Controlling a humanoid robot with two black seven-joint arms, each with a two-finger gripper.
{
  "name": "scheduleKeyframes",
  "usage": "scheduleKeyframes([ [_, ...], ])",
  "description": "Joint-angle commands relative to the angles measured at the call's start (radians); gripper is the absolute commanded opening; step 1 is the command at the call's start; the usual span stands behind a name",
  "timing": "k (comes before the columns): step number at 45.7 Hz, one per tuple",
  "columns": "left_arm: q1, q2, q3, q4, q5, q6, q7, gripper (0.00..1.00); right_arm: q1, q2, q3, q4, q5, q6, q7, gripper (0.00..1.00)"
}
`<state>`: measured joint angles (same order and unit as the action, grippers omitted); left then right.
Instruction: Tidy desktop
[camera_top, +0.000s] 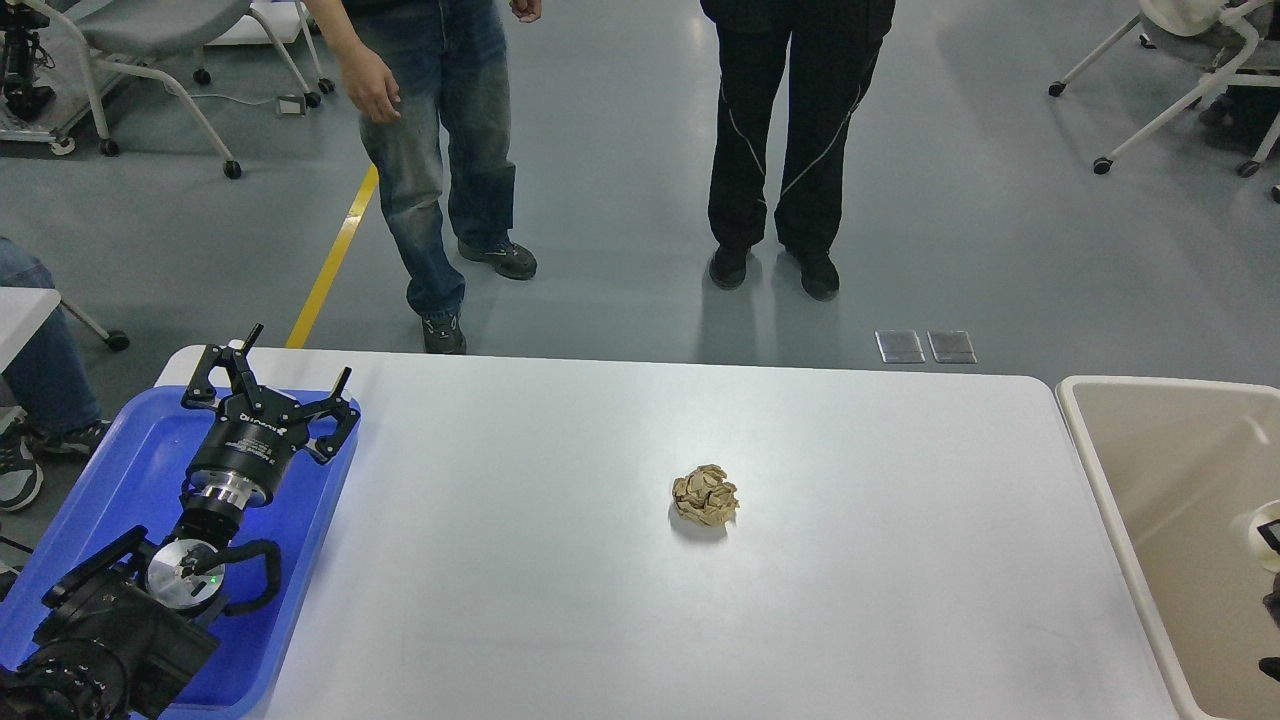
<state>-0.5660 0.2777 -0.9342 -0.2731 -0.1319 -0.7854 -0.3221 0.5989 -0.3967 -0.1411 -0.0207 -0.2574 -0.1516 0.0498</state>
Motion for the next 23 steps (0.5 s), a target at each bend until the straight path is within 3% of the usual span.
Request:
scheduleKeyframes([
  [1, 0.000, 0.000, 0.000, 0.000, 0.000, 0.000, 0.000, 1.00, -0.007, 0.013, 0.003, 0.001, 0.001, 0.000, -0.002, 0.00],
  [12, 0.000, 0.000, 0.000, 0.000, 0.000, 0.000, 0.000, 1.00, -0.007, 0.013, 0.006, 0.001, 0.003, -0.005, -0.005, 0.00],
  [14, 0.000, 0.000, 0.000, 0.000, 0.000, 0.000, 0.000, 1.00, -0.005, 0.013, 0.006, 0.001, 0.001, -0.008, -0.005, 0.20],
  [19, 0.000, 0.000, 0.000, -0.001, 0.000, 0.000, 0.000, 1.00, -0.002, 0.010, 0.006, 0.001, 0.001, -0.031, -0.004, 0.87],
  [21, 0.000, 0.000, 0.000, 0.000, 0.000, 0.000, 0.000, 1.00, 0.002, 0.010, 0.006, 0.005, 0.001, -0.036, -0.002, 0.97],
  [23, 0.000, 0.000, 0.000, 0.000, 0.000, 0.000, 0.000, 1.00, 0.006, 0.010, 0.006, 0.008, 0.001, -0.034, -0.002, 0.98],
])
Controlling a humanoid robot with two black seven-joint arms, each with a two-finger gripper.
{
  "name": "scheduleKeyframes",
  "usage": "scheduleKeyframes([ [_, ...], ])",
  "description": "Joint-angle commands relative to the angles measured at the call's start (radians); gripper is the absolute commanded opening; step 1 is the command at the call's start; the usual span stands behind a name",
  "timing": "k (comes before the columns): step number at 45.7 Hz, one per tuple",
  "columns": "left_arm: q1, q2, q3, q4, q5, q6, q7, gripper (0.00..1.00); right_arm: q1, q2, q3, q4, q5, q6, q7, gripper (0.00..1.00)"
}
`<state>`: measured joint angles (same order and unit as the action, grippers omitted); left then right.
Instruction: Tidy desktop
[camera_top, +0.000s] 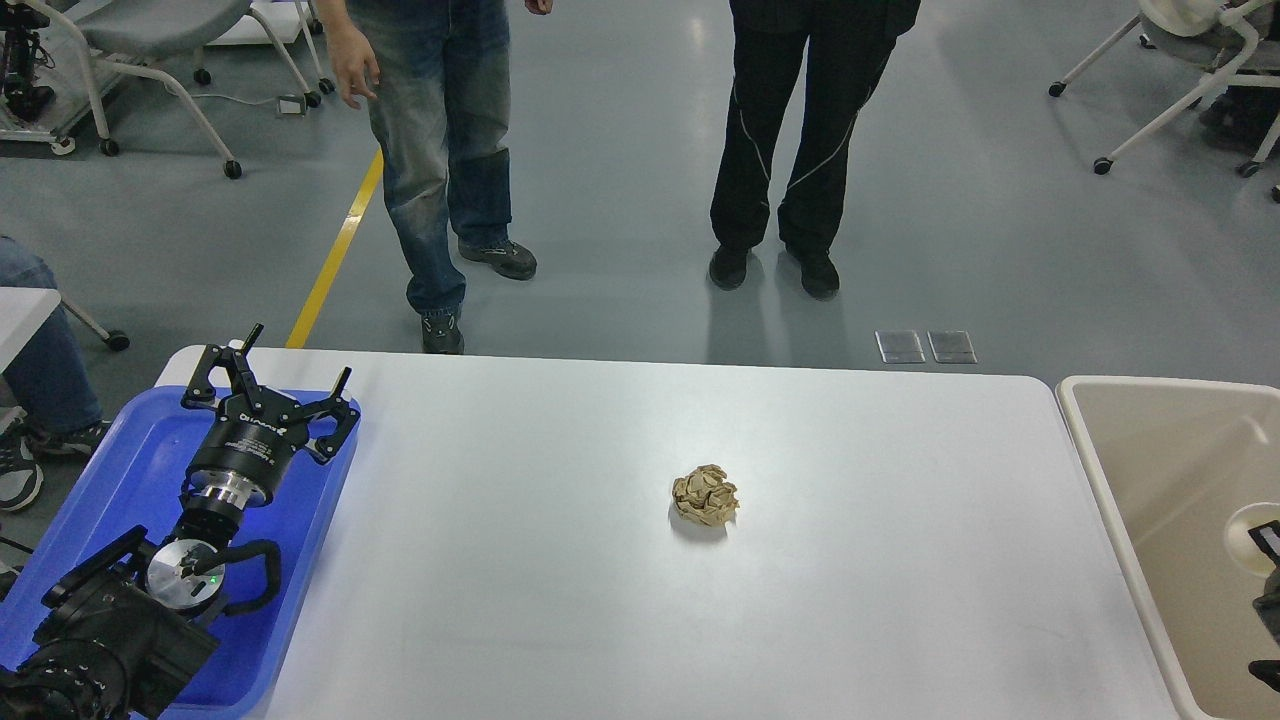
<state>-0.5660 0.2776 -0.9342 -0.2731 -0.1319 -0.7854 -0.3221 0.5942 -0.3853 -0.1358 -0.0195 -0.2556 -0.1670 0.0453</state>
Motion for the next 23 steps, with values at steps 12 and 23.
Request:
scheduleKeyframes([
  [12, 0.000, 0.000, 0.000, 0.000, 0.000, 0.000, 0.000, 1.00, 0.029, -0.006, 0.021, 0.012, 0.001, -0.006, 0.002, 0.99],
  [23, 0.000, 0.000, 0.000, 0.000, 0.000, 0.000, 0.000, 1.00, 0.084, -0.046, 0.048, 0.047, -0.001, -0.003, 0.002, 1.00],
])
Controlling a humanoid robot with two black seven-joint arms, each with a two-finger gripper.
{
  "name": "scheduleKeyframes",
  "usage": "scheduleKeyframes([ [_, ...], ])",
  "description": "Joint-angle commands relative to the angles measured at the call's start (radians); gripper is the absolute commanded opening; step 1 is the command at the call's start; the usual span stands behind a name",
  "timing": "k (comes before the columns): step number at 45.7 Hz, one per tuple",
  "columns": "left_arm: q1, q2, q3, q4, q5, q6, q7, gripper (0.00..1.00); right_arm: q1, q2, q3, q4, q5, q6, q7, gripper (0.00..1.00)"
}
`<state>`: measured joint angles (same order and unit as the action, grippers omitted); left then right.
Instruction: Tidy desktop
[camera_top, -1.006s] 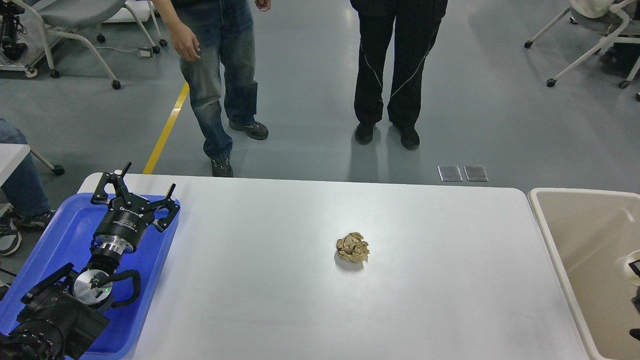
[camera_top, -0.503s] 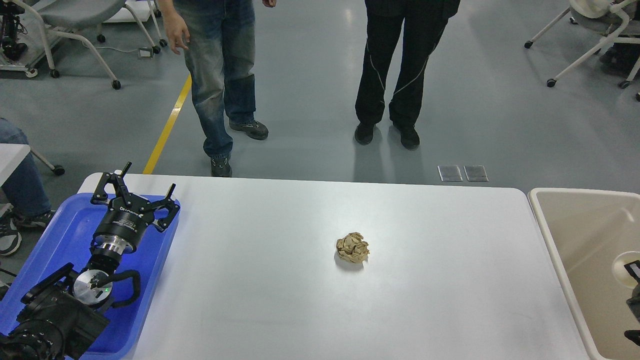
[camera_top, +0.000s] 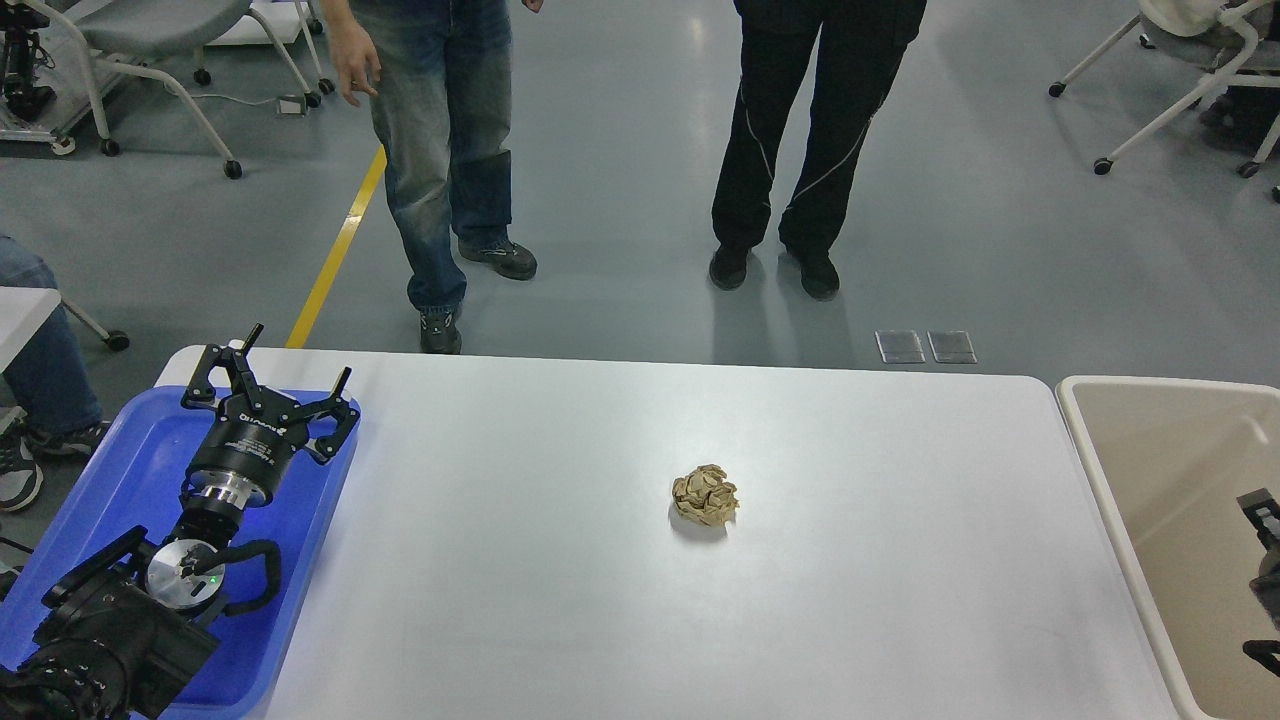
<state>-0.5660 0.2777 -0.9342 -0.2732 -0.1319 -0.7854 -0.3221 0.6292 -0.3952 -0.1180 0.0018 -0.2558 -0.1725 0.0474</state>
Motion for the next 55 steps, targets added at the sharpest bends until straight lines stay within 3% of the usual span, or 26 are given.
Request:
scheduleKeyframes([
  [1, 0.000, 0.000, 0.000, 0.000, 0.000, 0.000, 0.000, 1.00, 0.058, -0.046, 0.038, 0.029, 0.000, 0.002, 0.000, 1.00],
  [8, 0.000, 0.000, 0.000, 0.000, 0.000, 0.000, 0.000, 1.00, 0.135, -0.116, 0.152, 0.079, 0.000, 0.001, 0.008, 1.00],
  [19, 0.000, 0.000, 0.000, 0.000, 0.000, 0.000, 0.000, 1.00, 0.231, -0.186, 0.534, 0.191, 0.000, 0.002, 0.011, 1.00],
  [32, 0.000, 0.000, 0.000, 0.000, 0.000, 0.000, 0.000, 1.00, 0.274, -0.309, 0.667, 0.437, 0.000, 0.024, 0.012, 1.00],
  [49, 0.000, 0.000, 0.000, 0.000, 0.000, 0.000, 0.000, 1.00, 0.274, -0.347, 0.985, 0.624, -0.002, 0.088, 0.023, 1.00],
  [55, 0.000, 0.000, 0.000, 0.000, 0.000, 0.000, 0.000, 1.00, 0.268, -0.349, 1.057, 0.690, -0.002, 0.136, 0.090, 1.00],
])
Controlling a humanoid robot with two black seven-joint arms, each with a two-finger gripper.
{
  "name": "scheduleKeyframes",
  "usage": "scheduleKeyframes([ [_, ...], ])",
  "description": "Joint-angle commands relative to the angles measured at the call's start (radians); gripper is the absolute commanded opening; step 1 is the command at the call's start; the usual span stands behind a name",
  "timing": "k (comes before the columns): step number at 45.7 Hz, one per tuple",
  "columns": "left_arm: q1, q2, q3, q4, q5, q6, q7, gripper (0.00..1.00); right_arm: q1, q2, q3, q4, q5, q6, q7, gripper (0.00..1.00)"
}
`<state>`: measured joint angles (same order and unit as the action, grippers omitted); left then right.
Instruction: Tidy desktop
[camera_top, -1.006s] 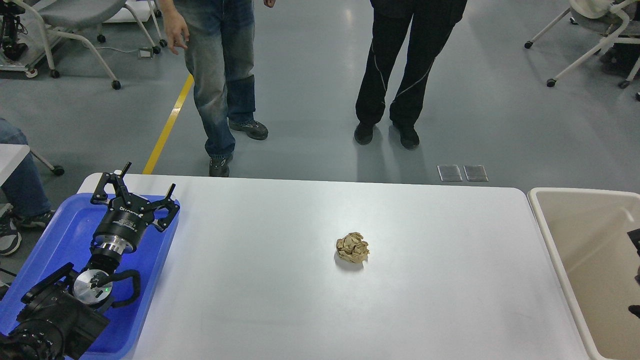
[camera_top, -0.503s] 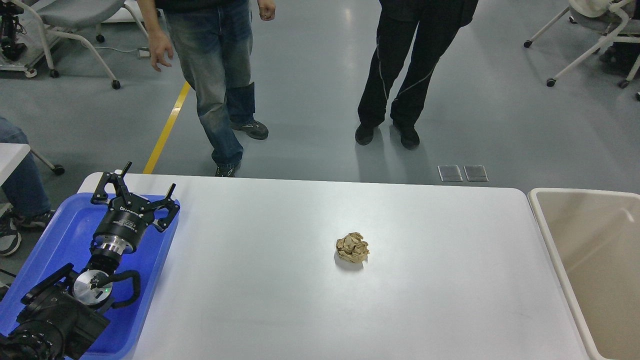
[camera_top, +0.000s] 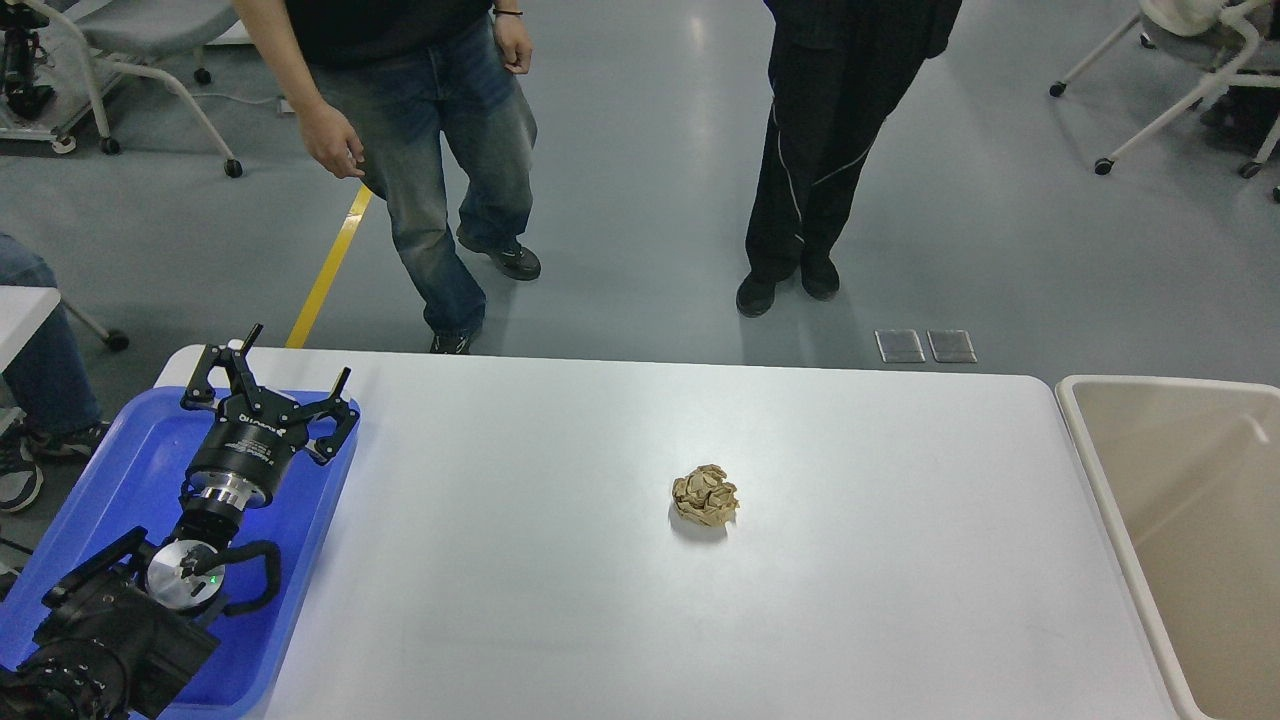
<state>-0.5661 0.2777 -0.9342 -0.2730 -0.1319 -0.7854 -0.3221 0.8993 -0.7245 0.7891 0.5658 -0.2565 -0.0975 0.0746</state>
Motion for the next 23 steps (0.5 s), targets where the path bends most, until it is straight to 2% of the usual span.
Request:
scheduleKeyframes([
  [1, 0.000, 0.000, 0.000, 0.000, 0.000, 0.000, 0.000, 1.00, -0.003, -0.020, 0.160, 0.134, 0.000, 0.070, 0.079, 1.00],
  [9, 0.000, 0.000, 0.000, 0.000, 0.000, 0.000, 0.000, 1.00, -0.045, -0.015, 0.232, 0.232, 0.000, 0.137, 0.211, 1.00],
  [14, 0.000, 0.000, 0.000, 0.000, 0.000, 0.000, 0.000, 1.00, -0.097, 0.005, 0.285, 0.296, 0.000, 0.174, 0.270, 1.00],
  [23, 0.000, 0.000, 0.000, 0.000, 0.000, 0.000, 0.000, 1.00, -0.212, 0.089, 0.369, 0.359, -0.001, 0.197, 0.289, 1.00],
])
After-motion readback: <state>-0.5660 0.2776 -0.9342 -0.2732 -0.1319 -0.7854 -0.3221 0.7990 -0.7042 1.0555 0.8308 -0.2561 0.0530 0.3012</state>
